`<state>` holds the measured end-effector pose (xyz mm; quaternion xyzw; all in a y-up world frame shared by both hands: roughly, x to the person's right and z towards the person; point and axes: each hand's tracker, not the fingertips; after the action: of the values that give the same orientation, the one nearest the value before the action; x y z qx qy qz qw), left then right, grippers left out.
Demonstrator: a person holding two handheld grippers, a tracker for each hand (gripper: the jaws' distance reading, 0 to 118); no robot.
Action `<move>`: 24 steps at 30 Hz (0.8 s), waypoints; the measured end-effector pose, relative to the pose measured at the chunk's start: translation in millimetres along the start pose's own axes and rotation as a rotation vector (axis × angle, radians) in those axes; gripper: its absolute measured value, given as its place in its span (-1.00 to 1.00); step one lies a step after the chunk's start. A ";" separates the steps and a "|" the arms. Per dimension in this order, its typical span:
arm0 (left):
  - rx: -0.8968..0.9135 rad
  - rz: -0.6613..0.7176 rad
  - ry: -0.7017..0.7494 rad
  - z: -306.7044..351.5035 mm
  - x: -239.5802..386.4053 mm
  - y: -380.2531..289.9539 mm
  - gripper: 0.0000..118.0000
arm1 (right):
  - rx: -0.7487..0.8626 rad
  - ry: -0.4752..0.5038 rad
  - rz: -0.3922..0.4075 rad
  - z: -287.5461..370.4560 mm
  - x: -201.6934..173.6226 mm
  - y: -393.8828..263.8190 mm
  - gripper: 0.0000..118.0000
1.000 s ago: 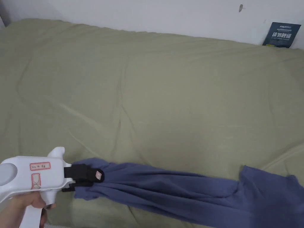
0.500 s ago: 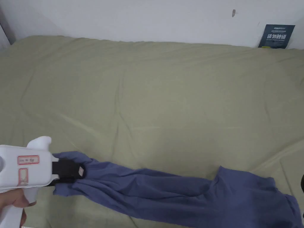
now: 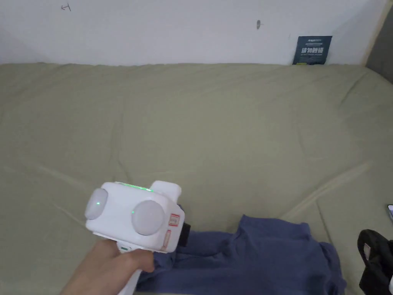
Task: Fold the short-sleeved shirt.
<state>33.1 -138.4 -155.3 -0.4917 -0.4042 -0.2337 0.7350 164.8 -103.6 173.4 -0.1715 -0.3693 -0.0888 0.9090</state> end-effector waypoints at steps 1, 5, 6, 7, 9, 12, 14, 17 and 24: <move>-0.019 -0.004 0.010 -12.3 9.8 2.0 -0.90 | -0.001 -0.002 -0.007 0.9 2.9 -0.6 -1.00; -0.058 0.012 -0.053 -57.4 36.6 3.1 0.83 | -0.011 -0.026 -0.028 4.1 14.0 -2.8 -1.00; -0.086 0.030 -0.098 -69.1 37.7 2.9 0.91 | -0.012 -0.031 -0.033 4.8 16.6 -3.0 -1.00; -0.035 0.144 -0.148 -72.0 34.5 -4.3 0.83 | -0.014 -0.034 -0.038 5.2 18.5 -3.0 -1.00; -0.049 0.146 -0.165 -83.0 24.2 -11.7 0.86 | -0.017 -0.038 -0.043 6.2 21.8 -2.3 -1.00; -0.025 0.204 -0.227 -63.7 5.0 -14.2 0.85 | -0.014 -0.037 -0.052 4.9 23.3 -1.8 -1.00; 0.002 0.228 -0.234 -51.5 -15.0 -21.9 0.84 | -0.016 -0.029 -0.060 2.4 22.6 -2.5 -1.00; 0.120 0.329 -0.270 -11.2 -43.0 -27.2 0.32 | -0.022 -0.010 -0.069 -2.5 18.9 -4.9 -1.00; 0.047 0.403 -0.262 -49.6 -47.2 -25.8 -1.00 | -0.047 0.033 -0.075 -7.2 10.3 -8.2 -1.00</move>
<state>5.4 -196.7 -189.8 -0.5711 -0.3954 -0.0071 0.7194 174.4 -114.3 177.8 -0.1771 -0.3583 -0.1343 0.9067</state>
